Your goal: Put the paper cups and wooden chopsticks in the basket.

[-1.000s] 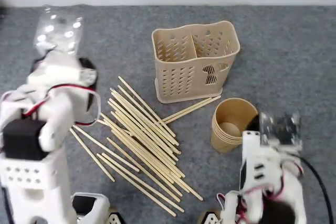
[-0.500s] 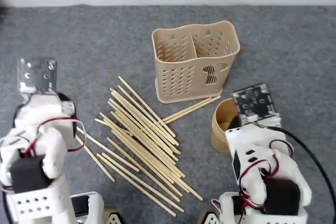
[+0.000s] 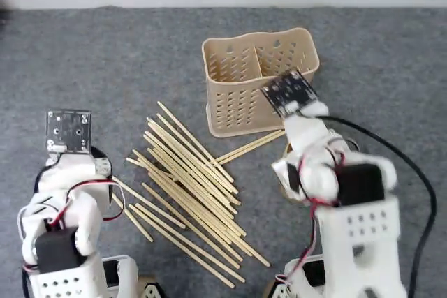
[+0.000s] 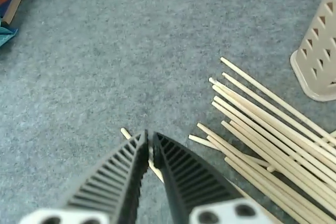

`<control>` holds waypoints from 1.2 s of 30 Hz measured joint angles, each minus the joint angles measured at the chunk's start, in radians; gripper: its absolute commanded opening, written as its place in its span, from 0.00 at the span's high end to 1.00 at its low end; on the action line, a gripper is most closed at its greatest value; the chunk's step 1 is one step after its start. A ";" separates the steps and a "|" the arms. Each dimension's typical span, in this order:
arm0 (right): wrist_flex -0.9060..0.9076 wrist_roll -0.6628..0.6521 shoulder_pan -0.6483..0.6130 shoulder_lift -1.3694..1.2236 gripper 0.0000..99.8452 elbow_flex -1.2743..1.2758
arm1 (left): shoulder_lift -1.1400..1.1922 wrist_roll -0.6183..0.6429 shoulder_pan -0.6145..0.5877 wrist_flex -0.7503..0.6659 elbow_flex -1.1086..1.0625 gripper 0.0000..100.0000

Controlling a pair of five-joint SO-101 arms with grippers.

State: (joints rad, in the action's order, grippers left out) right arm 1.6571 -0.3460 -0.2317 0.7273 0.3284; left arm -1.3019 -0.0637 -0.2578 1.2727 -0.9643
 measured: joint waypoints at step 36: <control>0.097 -0.103 -0.012 -0.368 0.99 -0.362 | -0.146 -0.008 0.000 -0.250 -0.410 0.99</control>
State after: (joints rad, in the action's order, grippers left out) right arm 1.7538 -0.4488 -0.2440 0.3590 -0.0338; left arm -1.4477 -0.0713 -0.2578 1.0226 -1.3740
